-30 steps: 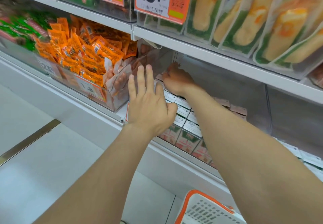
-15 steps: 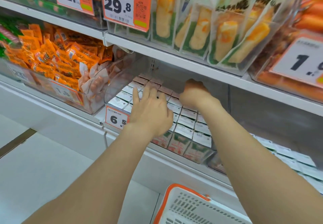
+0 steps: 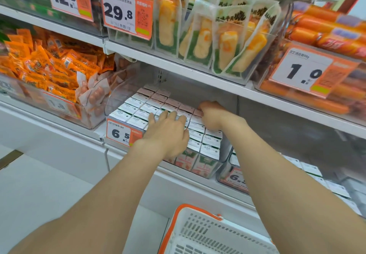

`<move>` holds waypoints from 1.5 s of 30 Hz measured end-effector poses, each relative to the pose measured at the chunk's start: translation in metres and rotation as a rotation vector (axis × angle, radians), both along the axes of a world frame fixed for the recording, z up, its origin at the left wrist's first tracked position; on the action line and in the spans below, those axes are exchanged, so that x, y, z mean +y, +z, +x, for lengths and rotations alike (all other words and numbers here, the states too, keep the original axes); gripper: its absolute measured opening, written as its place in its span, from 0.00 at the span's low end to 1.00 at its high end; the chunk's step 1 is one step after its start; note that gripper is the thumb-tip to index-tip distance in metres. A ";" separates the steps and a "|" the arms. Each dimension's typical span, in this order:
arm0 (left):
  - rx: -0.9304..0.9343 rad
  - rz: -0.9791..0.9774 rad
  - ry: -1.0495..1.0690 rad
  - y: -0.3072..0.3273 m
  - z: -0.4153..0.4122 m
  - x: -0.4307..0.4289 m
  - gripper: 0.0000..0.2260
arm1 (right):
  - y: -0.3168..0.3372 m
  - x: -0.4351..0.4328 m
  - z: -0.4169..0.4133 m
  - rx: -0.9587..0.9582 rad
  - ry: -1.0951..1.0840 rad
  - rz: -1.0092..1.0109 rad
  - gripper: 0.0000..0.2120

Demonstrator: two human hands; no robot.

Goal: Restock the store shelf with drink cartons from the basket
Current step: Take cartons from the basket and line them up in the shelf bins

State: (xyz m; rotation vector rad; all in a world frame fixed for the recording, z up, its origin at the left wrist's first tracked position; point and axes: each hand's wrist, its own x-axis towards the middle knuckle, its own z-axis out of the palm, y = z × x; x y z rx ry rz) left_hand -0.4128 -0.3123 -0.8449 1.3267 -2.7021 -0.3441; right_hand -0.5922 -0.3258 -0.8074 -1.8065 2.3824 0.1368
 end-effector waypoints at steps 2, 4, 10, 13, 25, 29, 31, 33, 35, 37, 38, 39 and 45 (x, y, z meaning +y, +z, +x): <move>-0.003 0.001 -0.005 -0.001 0.000 0.000 0.21 | -0.002 0.002 0.008 0.016 0.025 0.014 0.06; 0.001 0.000 -0.005 0.000 0.000 -0.001 0.21 | -0.003 0.004 0.012 0.013 0.026 0.036 0.06; -0.025 -0.002 -0.096 -0.002 0.000 0.001 0.26 | -0.006 0.002 0.005 -0.042 -0.073 0.039 0.20; -0.055 0.005 -0.144 -0.004 0.001 0.001 0.29 | -0.003 0.002 0.002 -0.073 -0.063 0.046 0.19; 0.054 -0.033 -0.175 -0.002 -0.008 0.021 0.19 | -0.015 0.114 0.044 0.133 0.179 -0.496 0.16; 0.063 -0.015 -0.250 -0.002 -0.020 0.050 0.31 | -0.032 0.173 0.011 0.024 0.138 -0.826 0.15; 0.037 0.028 -0.284 -0.003 -0.027 0.065 0.43 | -0.039 0.196 -0.021 -0.048 0.030 -0.860 0.13; 0.092 0.038 -0.331 -0.007 -0.039 0.083 0.47 | -0.046 0.215 -0.055 -0.048 -0.031 -0.813 0.11; 0.229 0.049 -0.315 -0.012 -0.056 0.098 0.41 | -0.055 0.233 -0.078 0.011 0.045 -0.727 0.11; 0.395 0.005 -0.190 -0.016 -0.073 0.105 0.28 | -0.061 0.248 -0.086 0.094 0.191 -0.691 0.10; 0.476 -0.016 -0.119 -0.017 -0.081 0.106 0.21 | -0.062 0.253 -0.085 0.132 0.228 -0.695 0.10; 0.550 -0.019 -0.070 -0.017 -0.088 0.106 0.17 | -0.065 0.255 -0.084 0.144 0.233 -0.715 0.09; 0.659 -0.065 0.061 -0.020 -0.112 0.105 0.19 | -0.067 0.249 -0.068 -0.189 0.079 -0.720 0.09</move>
